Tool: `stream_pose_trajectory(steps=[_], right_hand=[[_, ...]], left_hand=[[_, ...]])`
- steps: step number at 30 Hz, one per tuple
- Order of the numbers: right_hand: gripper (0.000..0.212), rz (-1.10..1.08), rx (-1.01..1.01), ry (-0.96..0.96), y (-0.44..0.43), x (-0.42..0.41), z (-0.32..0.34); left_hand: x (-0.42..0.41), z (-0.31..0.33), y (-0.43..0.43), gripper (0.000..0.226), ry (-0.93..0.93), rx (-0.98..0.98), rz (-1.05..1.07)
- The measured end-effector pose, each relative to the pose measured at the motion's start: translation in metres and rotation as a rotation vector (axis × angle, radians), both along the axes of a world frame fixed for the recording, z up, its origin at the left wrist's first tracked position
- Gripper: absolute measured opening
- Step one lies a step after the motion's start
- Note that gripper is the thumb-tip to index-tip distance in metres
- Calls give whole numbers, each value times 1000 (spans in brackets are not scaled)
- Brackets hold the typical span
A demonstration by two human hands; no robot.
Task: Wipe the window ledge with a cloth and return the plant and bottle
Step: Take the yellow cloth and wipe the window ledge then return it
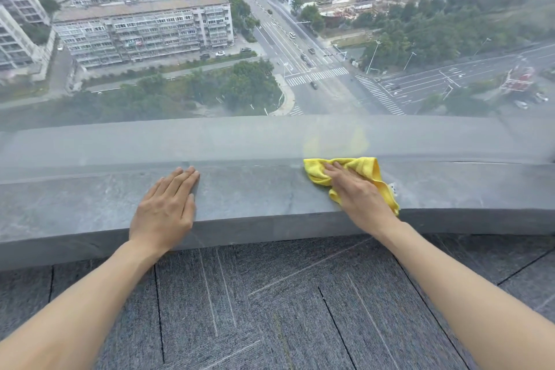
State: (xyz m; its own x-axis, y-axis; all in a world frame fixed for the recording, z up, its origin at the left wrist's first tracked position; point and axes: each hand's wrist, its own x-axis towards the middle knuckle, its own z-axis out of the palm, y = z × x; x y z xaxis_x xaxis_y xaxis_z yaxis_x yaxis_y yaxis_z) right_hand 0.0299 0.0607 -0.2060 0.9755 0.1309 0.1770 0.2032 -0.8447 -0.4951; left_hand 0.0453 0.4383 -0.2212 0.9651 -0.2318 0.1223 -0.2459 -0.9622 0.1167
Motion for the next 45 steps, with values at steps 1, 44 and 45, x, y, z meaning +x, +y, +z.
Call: stream_pose_trajectory(steps=[1,44,45], right_hand=[[23,-120,101,14,-4,-3,7],[72,11,-358,156,1,-13,-1],[73,-47,-370,170,-19,-18,-1]], left_hand=[[-1,0,0,61,2,-4,4],[1,3,0,59,6,-23,-27],[1,3,0,60,14,-18,-26]])
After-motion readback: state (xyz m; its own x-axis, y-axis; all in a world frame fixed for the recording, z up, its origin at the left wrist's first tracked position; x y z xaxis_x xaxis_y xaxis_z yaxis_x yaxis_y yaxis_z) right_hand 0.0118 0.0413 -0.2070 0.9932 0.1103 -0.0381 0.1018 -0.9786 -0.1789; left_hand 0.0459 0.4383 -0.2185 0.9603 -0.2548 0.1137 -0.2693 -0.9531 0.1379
